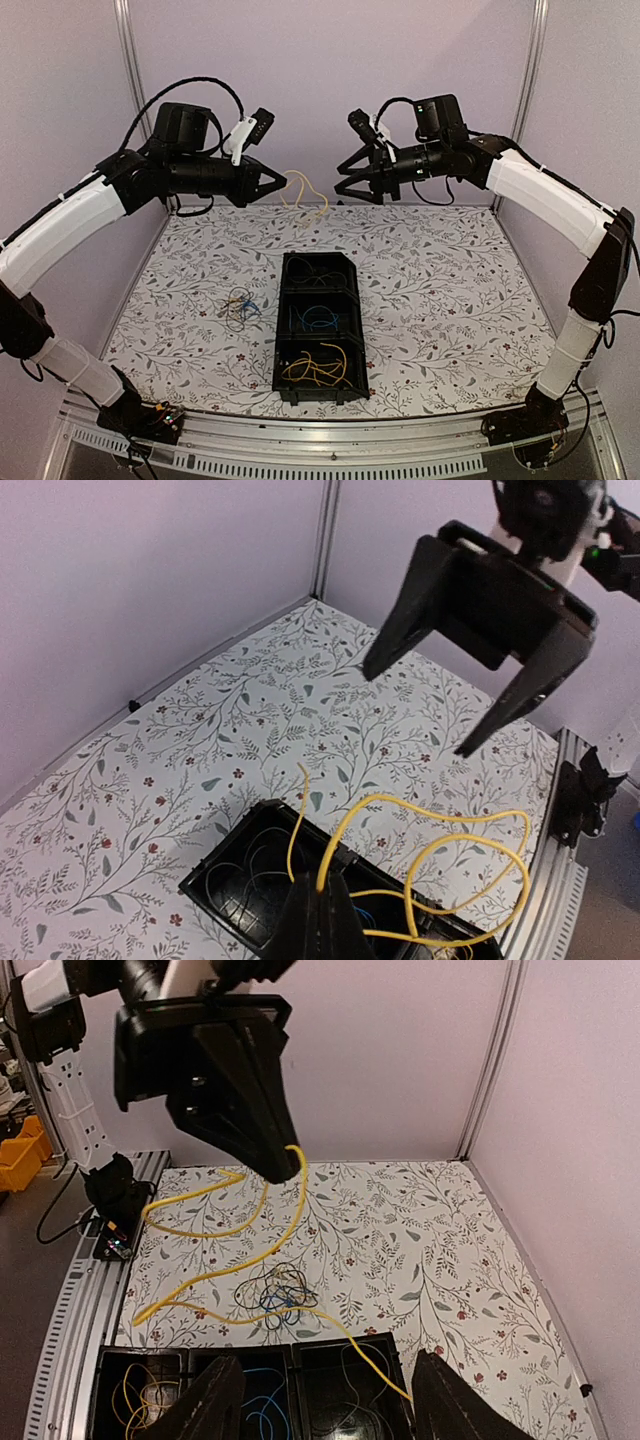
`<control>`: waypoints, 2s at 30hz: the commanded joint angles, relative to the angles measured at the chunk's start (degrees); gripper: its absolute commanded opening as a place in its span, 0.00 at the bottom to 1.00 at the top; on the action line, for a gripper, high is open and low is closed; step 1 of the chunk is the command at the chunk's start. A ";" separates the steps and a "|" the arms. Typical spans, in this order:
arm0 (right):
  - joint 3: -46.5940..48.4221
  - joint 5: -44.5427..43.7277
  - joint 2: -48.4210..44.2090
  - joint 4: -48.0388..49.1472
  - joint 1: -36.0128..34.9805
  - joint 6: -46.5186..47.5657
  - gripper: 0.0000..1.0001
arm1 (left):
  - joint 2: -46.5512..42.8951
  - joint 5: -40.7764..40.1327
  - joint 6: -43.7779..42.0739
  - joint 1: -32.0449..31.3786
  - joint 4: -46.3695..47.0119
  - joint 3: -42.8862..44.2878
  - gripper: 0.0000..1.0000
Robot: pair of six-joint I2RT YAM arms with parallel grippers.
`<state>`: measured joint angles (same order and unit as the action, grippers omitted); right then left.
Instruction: Untangle the cables
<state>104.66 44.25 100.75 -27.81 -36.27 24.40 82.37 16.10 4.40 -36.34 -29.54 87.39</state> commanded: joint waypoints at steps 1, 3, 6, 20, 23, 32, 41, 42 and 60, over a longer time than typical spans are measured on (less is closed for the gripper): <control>-3.68 -2.24 -0.58 0.04 4.16 -3.79 0.61 | 1.04 1.68 -3.21 -6.13 -3.31 2.16 0.00; -8.58 -1.76 -3.21 2.47 7.48 -5.36 0.61 | 1.57 2.39 -3.94 -8.44 -5.28 1.95 0.00; -16.68 -2.28 -6.41 5.97 12.88 -7.06 0.61 | 3.55 3.20 -4.31 -12.74 -8.67 1.60 0.00; -45.92 -8.29 -18.40 16.93 22.06 -2.46 0.63 | 22.27 -8.17 -10.20 -23.88 -26.87 2.16 0.00; -47.65 -7.83 -19.12 17.91 22.04 -2.35 0.63 | 24.18 -10.91 -10.86 -24.49 -28.23 1.65 0.00; -49.20 -6.41 -18.40 19.02 22.05 -2.65 0.63 | 15.89 -11.55 -9.57 -24.61 -32.37 -6.41 0.00; -49.87 -5.92 -17.42 19.49 22.10 -2.28 0.63 | 21.67 -14.45 -9.14 -25.71 -32.56 -3.70 0.00; -50.02 -5.93 -17.43 19.54 22.12 -2.20 0.63 | 23.58 -14.25 -9.45 -26.05 -32.40 -1.72 0.00; -51.89 -5.85 -16.53 21.01 22.09 -1.21 0.63 | 34.51 -14.68 -12.02 -31.23 -29.79 5.16 0.03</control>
<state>53.17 37.71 83.35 -8.08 -14.24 22.61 117.16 1.85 -7.16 -66.08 -60.18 92.95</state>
